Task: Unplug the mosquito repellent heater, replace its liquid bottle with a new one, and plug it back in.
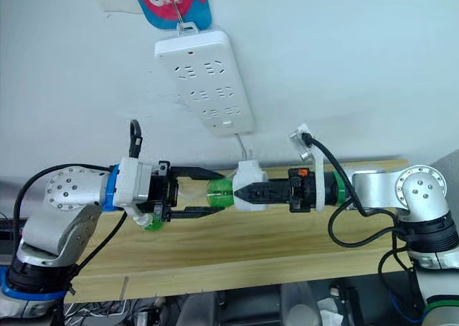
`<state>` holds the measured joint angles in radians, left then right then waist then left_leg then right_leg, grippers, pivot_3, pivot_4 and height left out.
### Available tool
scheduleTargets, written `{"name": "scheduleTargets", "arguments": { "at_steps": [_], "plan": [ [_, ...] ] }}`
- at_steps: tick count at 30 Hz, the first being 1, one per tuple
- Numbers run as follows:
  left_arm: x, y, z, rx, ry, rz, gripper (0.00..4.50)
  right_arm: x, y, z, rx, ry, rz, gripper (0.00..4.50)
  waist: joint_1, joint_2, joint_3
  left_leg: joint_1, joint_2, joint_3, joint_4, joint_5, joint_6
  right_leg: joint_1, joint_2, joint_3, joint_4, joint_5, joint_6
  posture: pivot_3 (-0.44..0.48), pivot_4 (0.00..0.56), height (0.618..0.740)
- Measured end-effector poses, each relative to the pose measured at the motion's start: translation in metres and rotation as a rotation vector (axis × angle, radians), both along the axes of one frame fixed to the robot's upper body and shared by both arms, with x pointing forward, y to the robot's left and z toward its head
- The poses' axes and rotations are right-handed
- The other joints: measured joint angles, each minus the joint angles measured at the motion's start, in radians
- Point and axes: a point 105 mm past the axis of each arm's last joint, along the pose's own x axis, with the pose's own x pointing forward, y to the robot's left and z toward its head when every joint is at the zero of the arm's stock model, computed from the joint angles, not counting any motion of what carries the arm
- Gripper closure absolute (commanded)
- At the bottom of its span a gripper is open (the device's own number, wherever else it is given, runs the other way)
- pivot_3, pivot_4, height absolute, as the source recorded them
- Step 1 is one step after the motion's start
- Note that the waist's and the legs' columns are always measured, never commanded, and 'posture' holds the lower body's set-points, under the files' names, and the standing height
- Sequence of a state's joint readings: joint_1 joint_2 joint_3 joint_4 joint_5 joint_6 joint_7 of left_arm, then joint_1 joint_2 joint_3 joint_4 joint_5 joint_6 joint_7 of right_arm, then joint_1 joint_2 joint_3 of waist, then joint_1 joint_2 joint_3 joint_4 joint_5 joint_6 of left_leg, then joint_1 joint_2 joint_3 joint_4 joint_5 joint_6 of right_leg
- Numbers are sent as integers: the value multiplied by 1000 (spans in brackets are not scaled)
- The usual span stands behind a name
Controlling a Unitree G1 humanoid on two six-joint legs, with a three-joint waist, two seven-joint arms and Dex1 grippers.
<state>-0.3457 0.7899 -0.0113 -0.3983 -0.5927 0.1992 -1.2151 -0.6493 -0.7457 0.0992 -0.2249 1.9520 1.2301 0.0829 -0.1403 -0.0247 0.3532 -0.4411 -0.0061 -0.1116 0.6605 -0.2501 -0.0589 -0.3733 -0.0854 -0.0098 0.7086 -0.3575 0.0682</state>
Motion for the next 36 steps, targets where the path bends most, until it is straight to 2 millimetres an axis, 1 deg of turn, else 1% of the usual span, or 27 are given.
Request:
{"name": "scheduleTargets", "arguments": {
  "at_steps": [5, 11, 26, 29, 36],
  "plan": [
    [-7, 1, 0, 14, 154, -12, 2270, -6, 2, -2, -17, 1, 29, 1506, 2, 0, 0, 1, 0, 0, 1, 0, 0, 0, 0, 0, -2, 0, 0, -198, 341, 740],
    [-16, 6, 2, 27, 384, -23, 2270, -15, 6, -2, -27, -13, 66, 1506, 1, 0, 0, 1, 0, 0, 1, 0, 0, 0, 0, 0, -2, 0, 0, -199, 343, 740],
    [-23, 5, 16, -7, 830, 12, 2270, -20, 5, 9, -13, -66, 94, 1506, 1, 0, 0, 2, 0, 0, 1, 0, 0, 0, 0, 1, -2, 0, 0, -199, 348, 740],
    [-25, 6, 18, -11, 885, 8, 2270, -22, 6, 10, -3, -70, 104, 1506, 1, 0, 0, 2, 0, 1, 1, 0, 0, 0, 0, 1, -2, 0, 0, -199, 349, 740],
    [-27, 6, 18, -8, 916, 8, 2270, -24, 5, 10, -9, -75, 113, 1506, 2, 0, 0, 2, 1, 1, 1, 0, 0, 0, 0, 1, -2, 0, 0, -197, 352, 740]
  ]
}}
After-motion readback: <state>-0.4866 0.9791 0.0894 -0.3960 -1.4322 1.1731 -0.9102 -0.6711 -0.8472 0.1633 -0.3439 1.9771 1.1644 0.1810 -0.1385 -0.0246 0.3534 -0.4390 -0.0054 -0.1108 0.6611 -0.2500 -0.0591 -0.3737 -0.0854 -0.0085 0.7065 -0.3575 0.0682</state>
